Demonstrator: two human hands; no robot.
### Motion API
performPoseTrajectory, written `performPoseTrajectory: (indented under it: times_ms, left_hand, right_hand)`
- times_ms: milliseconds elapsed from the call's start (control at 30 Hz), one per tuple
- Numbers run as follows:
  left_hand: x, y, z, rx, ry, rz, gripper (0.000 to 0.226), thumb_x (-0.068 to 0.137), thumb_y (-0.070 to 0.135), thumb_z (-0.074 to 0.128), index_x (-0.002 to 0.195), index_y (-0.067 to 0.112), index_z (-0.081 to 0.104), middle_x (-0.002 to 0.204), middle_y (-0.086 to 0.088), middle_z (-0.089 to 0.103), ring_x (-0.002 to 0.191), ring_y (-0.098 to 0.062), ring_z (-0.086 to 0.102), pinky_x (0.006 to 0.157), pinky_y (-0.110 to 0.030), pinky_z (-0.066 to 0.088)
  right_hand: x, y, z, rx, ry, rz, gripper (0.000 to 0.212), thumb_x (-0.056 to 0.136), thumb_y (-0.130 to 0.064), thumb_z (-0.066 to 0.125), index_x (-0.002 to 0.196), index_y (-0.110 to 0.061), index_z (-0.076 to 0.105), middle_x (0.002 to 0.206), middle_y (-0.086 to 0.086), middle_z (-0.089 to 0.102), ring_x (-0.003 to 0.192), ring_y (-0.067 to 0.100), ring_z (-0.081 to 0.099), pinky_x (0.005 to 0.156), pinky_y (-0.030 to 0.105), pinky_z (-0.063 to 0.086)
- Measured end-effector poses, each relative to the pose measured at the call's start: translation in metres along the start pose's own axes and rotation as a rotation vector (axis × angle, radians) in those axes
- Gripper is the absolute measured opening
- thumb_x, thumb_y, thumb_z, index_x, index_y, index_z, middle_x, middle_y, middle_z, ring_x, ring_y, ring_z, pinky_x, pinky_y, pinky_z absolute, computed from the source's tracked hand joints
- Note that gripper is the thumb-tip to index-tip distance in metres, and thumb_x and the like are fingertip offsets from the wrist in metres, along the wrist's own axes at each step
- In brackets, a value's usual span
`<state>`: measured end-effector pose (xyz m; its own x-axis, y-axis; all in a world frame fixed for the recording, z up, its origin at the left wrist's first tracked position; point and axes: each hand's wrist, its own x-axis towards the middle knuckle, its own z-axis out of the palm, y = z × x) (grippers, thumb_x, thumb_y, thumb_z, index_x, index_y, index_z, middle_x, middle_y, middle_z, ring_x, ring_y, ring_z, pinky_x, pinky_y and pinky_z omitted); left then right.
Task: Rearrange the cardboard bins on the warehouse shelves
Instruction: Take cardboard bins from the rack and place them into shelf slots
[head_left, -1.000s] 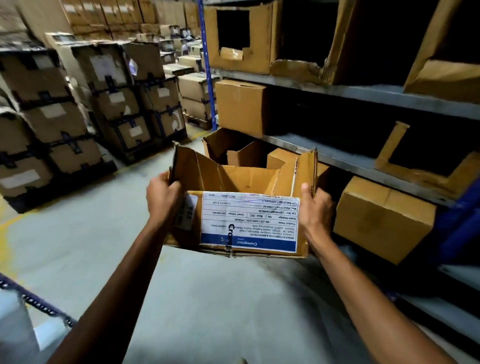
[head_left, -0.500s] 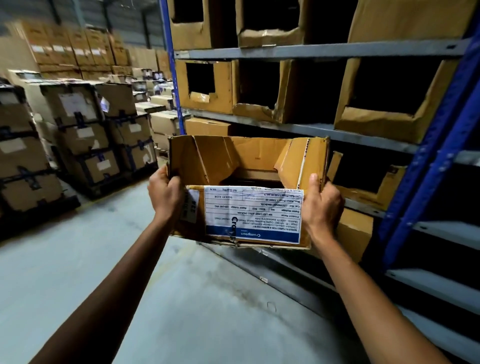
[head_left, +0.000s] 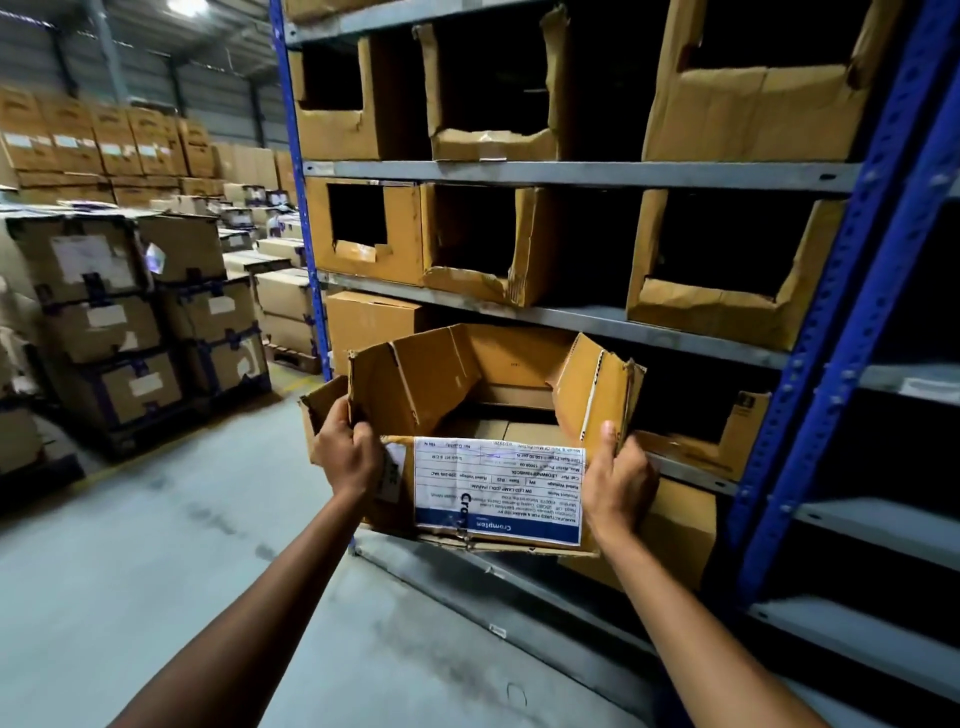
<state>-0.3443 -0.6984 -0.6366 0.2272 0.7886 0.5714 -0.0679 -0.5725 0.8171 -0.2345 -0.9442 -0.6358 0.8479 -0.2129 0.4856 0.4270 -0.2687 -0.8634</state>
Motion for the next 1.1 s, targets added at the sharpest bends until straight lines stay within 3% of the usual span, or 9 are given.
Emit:
performPoseTrajectory:
  times_ms: [133, 300, 433, 533, 600, 667, 833, 967, 1100]
  left_hand:
    - [0.022, -0.028, 0.034, -0.006, -0.017, -0.042, 0.027, 0.075, 0.013, 0.037, 0.089, 0.004, 0.058, 0.068, -0.012, 0.054, 0.059, -0.021, 0.044, 0.054, -0.04, 0.039]
    - [0.063, -0.064, 0.083, 0.097, -0.192, -0.119, 0.02, 0.092, 0.005, 0.04, 0.102, 0.015, 0.055, 0.089, -0.003, 0.061, 0.082, -0.022, 0.055, 0.07, -0.036, 0.044]
    - [0.086, -0.098, 0.119, 0.096, -0.434, -0.186, 0.028, 0.097, 0.004, 0.04, 0.121, 0.008, 0.052, 0.107, -0.007, 0.061, 0.098, -0.023, 0.057, 0.084, -0.033, 0.045]
    - [0.107, -0.126, 0.139, 0.113, -0.572, -0.254, 0.03, 0.098, 0.007, 0.04, 0.128, 0.009, 0.044, 0.113, -0.007, 0.056, 0.102, -0.024, 0.055, 0.089, -0.034, 0.045]
    - [0.121, -0.145, 0.151, 0.11, -0.63, -0.317, 0.034, 0.097, 0.011, 0.041, 0.131, 0.014, 0.039, 0.119, -0.009, 0.055, 0.104, -0.027, 0.056, 0.093, -0.043, 0.049]
    - [0.133, -0.161, 0.164, 0.113, -0.661, -0.369, 0.037, 0.096, 0.011, 0.044, 0.132, 0.016, 0.035, 0.12, -0.01, 0.055, 0.101, -0.026, 0.057, 0.088, -0.043, 0.051]
    - [0.161, -0.193, 0.202, 0.071, -0.748, -0.442, 0.038, 0.096, 0.011, 0.05, 0.128, 0.018, 0.032, 0.119, -0.01, 0.055, 0.095, -0.022, 0.06, 0.08, -0.039, 0.053]
    - [0.186, -0.225, 0.245, 0.074, -0.775, -0.45, 0.044, 0.097, 0.01, 0.051, 0.134, 0.014, 0.029, 0.118, -0.011, 0.055, 0.087, -0.015, 0.061, 0.068, -0.03, 0.053]
    - [0.215, -0.249, 0.294, 0.071, -0.76, -0.414, 0.048, 0.098, 0.01, 0.049, 0.14, 0.013, 0.026, 0.119, -0.01, 0.055, 0.088, -0.015, 0.06, 0.069, -0.028, 0.049]
  right_hand:
    - [0.018, 0.018, 0.033, -0.002, -0.02, 0.025, 0.035, 0.102, -0.027, 0.046, 0.069, -0.015, 0.05, 0.067, 0.009, 0.057, 0.057, 0.017, 0.049, 0.049, 0.018, 0.028]
    - [0.036, 0.051, 0.079, -0.029, -0.079, 0.051, 0.036, 0.101, -0.026, 0.045, 0.066, -0.019, 0.042, 0.067, 0.009, 0.056, 0.052, 0.016, 0.051, 0.045, 0.017, 0.028]
    - [0.046, 0.08, 0.114, -0.123, -0.274, 0.123, 0.03, 0.095, -0.041, 0.049, 0.08, -0.016, 0.046, 0.086, 0.013, 0.06, 0.081, 0.032, 0.061, 0.054, 0.027, 0.044]
    - [0.056, 0.095, 0.141, -0.255, -0.442, 0.172, 0.051, 0.08, -0.056, 0.065, 0.101, -0.013, 0.049, 0.106, 0.011, 0.059, 0.102, 0.031, 0.059, 0.079, 0.044, 0.056]
    - [0.064, 0.109, 0.161, -0.37, -0.518, 0.237, 0.081, 0.073, -0.056, 0.074, 0.125, -0.002, 0.044, 0.124, 0.015, 0.054, 0.115, 0.033, 0.055, 0.089, 0.044, 0.053]
    - [0.071, 0.124, 0.178, -0.386, -0.554, 0.284, 0.096, 0.069, -0.058, 0.076, 0.137, -0.003, 0.036, 0.132, 0.014, 0.052, 0.12, 0.031, 0.054, 0.092, 0.046, 0.053]
    - [0.089, 0.151, 0.22, -0.399, -0.529, 0.318, 0.08, 0.077, -0.045, 0.076, 0.134, -0.003, 0.039, 0.128, 0.014, 0.055, 0.113, 0.03, 0.058, 0.085, 0.044, 0.056]
    - [0.11, 0.164, 0.256, -0.485, -0.523, 0.319, 0.043, 0.084, -0.034, 0.073, 0.108, -0.008, 0.046, 0.116, 0.012, 0.06, 0.091, 0.021, 0.061, 0.054, 0.018, 0.046]
    - [0.14, 0.181, 0.294, -0.532, -0.458, 0.256, 0.036, 0.086, -0.033, 0.071, 0.102, -0.01, 0.049, 0.11, 0.013, 0.065, 0.095, 0.029, 0.063, 0.066, 0.029, 0.046]
